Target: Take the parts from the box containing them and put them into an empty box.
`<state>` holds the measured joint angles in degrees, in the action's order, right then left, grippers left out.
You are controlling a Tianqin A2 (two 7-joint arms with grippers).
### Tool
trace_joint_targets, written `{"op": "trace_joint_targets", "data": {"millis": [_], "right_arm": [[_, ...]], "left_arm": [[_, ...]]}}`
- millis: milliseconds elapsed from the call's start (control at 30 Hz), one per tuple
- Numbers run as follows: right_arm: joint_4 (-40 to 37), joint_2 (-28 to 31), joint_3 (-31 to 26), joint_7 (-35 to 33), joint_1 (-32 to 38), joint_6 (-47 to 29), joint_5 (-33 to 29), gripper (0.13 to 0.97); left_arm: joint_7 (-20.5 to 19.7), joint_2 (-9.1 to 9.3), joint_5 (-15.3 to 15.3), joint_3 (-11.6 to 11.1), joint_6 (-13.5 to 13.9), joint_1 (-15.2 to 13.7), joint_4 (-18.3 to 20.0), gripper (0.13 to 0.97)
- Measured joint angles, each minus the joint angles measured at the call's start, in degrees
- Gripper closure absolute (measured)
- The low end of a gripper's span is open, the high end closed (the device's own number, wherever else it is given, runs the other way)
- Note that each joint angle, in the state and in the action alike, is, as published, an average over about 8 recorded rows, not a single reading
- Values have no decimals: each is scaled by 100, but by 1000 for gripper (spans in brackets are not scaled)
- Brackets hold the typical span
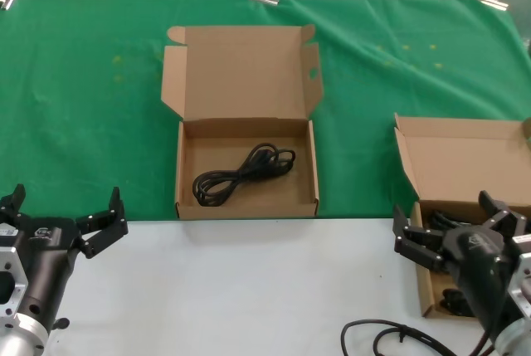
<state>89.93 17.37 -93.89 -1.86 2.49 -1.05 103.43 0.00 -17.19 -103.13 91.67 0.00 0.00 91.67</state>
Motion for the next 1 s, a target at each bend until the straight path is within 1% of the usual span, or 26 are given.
{"op": "trace_joint_targets", "data": {"millis": [1000], "right_arm": [[0, 0, 0, 0, 0, 0, 0, 129]], "left_arm": [[0, 0, 0, 0, 0, 0, 0, 132]]}}
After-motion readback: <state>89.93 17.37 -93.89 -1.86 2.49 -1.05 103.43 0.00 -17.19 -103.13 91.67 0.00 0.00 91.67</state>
